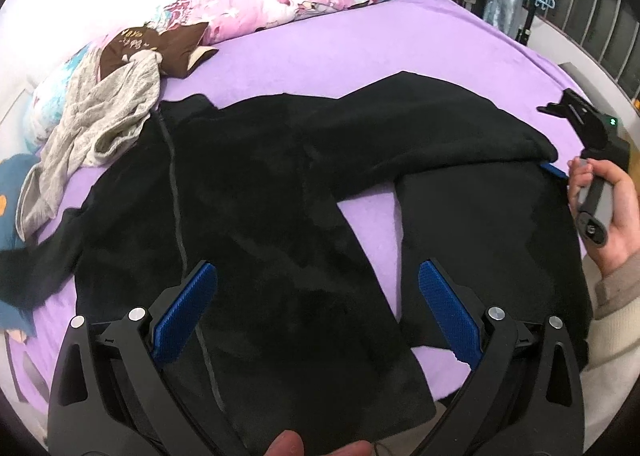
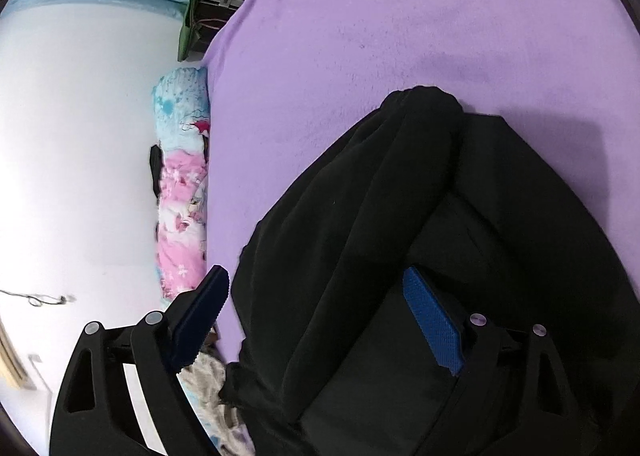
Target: Fold large clothes
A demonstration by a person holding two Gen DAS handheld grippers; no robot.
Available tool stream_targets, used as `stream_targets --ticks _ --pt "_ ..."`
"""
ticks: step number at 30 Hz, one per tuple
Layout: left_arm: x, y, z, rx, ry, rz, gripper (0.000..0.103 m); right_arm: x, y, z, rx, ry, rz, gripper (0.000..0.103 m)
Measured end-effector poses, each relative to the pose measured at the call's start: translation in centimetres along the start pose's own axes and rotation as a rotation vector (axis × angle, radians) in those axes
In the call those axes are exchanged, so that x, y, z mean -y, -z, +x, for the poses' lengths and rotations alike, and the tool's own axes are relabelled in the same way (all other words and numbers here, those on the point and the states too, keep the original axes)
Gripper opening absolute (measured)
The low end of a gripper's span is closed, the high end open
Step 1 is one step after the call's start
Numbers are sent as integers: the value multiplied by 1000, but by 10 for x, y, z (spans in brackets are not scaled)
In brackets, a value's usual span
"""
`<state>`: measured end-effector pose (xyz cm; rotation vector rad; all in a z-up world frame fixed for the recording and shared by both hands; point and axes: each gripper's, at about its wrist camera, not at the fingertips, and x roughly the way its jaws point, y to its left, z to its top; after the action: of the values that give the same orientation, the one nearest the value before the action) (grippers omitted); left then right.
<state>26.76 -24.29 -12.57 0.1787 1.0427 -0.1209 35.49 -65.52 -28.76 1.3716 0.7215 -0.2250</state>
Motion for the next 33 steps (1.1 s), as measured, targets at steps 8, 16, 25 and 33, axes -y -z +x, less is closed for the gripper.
stream_targets --ticks 8,16,25,33 --pt "3 -9 9 -18 -30 20 97 0 2 24 -39 -83 -1 78" --pt "-10 -13 13 -22 -26 -11 97 -6 3 28 6 -44 -108 16" --pt "-49 -49 -16 11 189 -144 97 -110 65 -26 198 -110 -629 12" --pt "-74 -121 -69 68 315 -173 97 -177 177 -54 301 -144 -1102 12"
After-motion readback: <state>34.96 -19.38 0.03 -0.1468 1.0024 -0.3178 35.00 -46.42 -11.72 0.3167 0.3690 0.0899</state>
